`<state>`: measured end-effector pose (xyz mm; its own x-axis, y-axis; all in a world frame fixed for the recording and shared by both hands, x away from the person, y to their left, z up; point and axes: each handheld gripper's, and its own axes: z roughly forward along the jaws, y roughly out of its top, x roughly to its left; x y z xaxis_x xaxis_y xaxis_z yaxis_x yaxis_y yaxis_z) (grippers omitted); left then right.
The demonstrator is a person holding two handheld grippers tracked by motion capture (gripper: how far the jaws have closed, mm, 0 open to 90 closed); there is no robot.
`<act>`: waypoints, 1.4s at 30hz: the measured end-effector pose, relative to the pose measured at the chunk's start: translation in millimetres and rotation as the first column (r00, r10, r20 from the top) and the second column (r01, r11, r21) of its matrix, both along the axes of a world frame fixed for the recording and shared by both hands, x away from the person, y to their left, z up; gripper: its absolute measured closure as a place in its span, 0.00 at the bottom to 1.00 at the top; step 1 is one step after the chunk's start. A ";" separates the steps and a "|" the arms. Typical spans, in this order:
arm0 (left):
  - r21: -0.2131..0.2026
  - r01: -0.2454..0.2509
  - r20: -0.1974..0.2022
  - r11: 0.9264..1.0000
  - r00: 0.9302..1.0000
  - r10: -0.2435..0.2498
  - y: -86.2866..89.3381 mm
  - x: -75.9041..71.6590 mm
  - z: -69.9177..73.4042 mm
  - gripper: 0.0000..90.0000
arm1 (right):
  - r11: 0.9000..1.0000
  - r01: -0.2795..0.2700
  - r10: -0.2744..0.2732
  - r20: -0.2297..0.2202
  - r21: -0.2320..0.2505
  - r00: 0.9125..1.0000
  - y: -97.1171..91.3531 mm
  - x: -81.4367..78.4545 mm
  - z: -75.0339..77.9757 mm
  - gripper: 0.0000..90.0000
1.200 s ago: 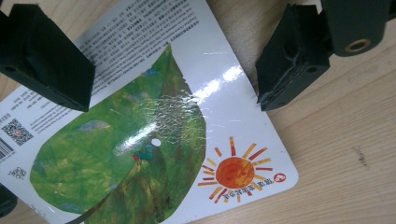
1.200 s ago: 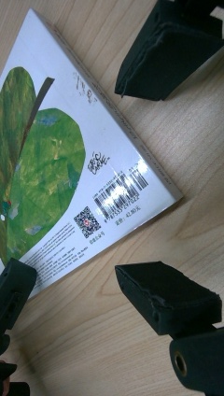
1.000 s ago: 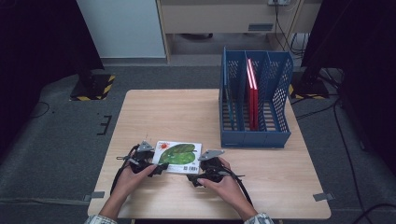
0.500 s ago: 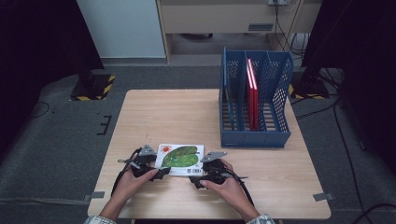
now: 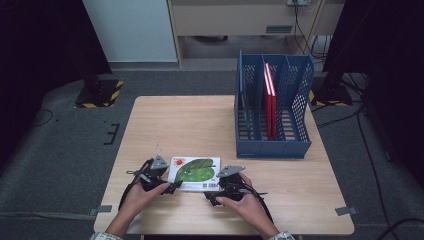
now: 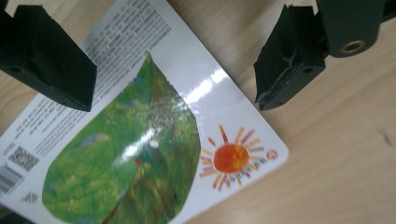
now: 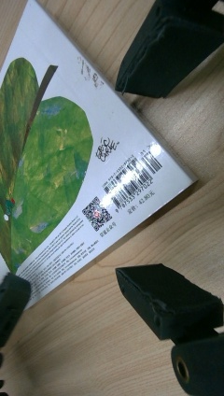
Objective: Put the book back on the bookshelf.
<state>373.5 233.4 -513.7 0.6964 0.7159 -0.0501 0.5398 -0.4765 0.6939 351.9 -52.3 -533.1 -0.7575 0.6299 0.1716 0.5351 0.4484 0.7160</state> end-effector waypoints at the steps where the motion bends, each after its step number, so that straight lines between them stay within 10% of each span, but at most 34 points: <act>1: 0.002 -0.003 0.005 1.000 1.000 0.003 1.1 2.5 1.9 0.13 | 1.000 0.003 -0.003 0.000 0.000 1.000 0.0 0.0 -0.1 0.10; 16: 0.009 0.050 -0.069 0.999 0.996 -0.049 -0.1 52.7 -6.3 0.13 | 1.000 0.013 -0.013 0.023 -0.020 1.000 1.8 -1.1 -1.4 0.08; 42: -0.032 0.082 -0.107 0.996 0.991 -0.085 -7.4 66.4 -10.3 0.12 | 0.998 0.015 -0.010 0.077 -0.057 0.997 9.6 -3.5 -4.8 0.06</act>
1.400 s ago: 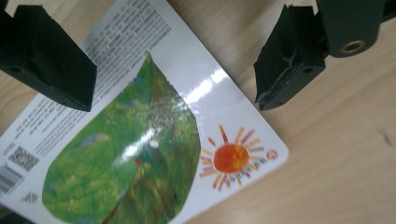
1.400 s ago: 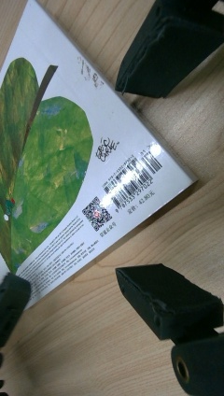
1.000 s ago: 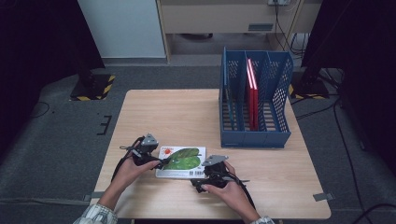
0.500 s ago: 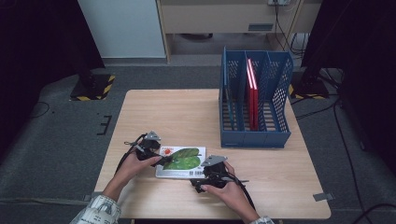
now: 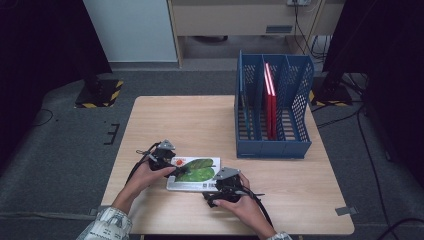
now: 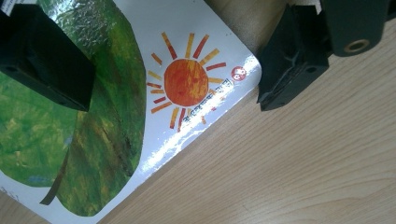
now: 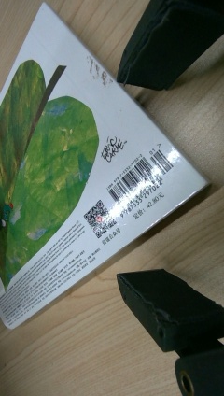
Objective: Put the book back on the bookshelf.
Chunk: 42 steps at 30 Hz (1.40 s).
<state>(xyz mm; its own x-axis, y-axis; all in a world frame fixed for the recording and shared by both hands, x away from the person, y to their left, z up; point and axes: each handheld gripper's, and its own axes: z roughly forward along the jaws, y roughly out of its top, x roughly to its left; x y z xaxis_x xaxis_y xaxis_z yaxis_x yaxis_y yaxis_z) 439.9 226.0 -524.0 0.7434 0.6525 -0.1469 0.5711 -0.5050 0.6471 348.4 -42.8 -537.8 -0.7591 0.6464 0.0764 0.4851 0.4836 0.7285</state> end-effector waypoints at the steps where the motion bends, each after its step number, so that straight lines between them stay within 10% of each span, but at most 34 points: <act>1: -0.004 -0.006 0.000 1.000 1.000 0.006 0.4 0.2 0.1 0.13 | 1.000 0.000 0.000 -0.001 -0.003 1.000 0.4 0.1 0.1 0.06; 42: -0.012 -0.073 -0.007 0.997 0.997 0.073 -0.2 -2.8 15.5 0.23 | 0.995 0.070 -0.068 0.028 -0.073 0.997 14.6 -1.3 -1.2 0.00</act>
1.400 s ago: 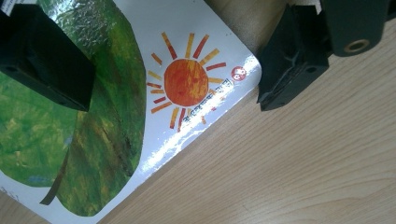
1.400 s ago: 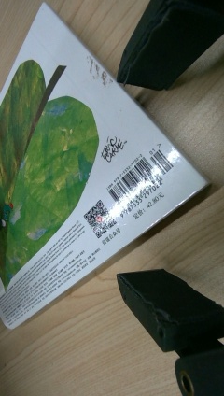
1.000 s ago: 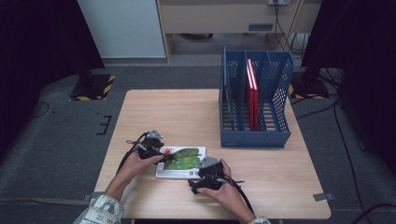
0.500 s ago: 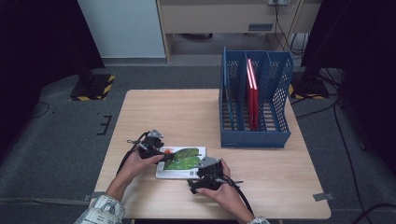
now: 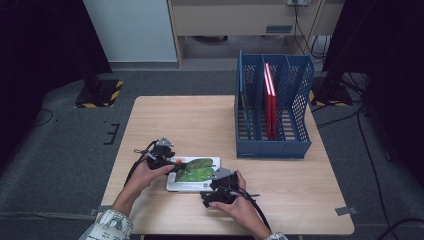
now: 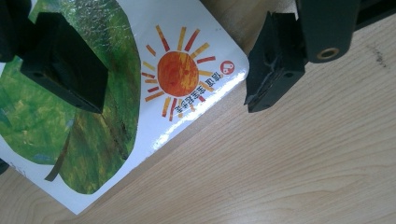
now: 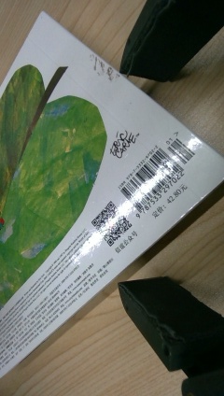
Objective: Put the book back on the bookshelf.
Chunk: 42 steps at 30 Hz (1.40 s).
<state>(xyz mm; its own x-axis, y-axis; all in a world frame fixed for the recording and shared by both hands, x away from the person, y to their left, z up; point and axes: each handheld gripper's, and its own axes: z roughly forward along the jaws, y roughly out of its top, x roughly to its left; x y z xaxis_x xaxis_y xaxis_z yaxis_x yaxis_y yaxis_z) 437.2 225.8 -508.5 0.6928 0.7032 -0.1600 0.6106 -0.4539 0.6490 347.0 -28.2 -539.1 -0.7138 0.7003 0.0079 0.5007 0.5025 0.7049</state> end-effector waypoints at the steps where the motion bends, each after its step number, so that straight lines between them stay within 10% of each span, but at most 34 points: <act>1: -0.009 -0.004 0.001 1.000 1.000 0.004 -0.2 -0.3 0.6 0.23 | 1.000 0.004 -0.004 -0.002 0.001 1.000 0.2 0.3 0.1 0.00; 42: -0.016 0.008 0.045 1.000 0.999 -0.008 -7.5 -2.9 34.2 0.23 | 0.998 0.008 -0.002 0.105 -0.058 0.994 16.7 -2.0 9.1 0.01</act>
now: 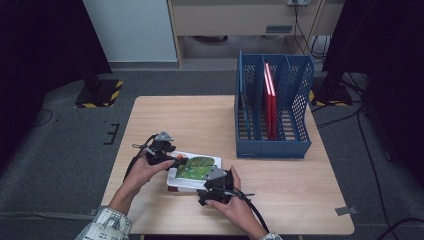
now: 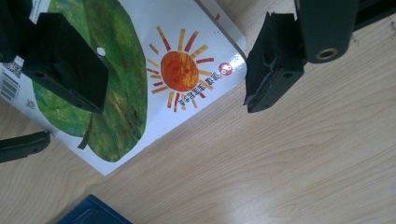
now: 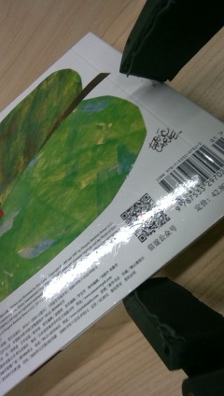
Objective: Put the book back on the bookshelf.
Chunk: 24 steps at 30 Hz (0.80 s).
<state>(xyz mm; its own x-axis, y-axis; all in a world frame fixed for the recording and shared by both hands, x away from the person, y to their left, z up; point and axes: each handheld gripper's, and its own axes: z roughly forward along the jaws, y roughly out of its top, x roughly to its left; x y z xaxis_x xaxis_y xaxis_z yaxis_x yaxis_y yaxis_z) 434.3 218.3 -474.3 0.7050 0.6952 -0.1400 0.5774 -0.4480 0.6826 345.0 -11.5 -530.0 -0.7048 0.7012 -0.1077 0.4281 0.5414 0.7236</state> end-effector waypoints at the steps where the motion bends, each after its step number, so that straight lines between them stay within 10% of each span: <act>1: -0.001 0.002 0.001 1.000 1.000 -0.002 -0.8 -0.3 2.0 0.23 | 1.000 -0.003 0.003 -0.001 0.003 1.000 1.2 -0.2 0.7 0.02; 24: -0.010 0.002 0.005 1.000 1.000 -0.002 1.2 -1.0 -0.1 0.19 | 0.999 0.011 -0.013 0.056 0.041 0.998 10.3 -2.1 -4.1 0.00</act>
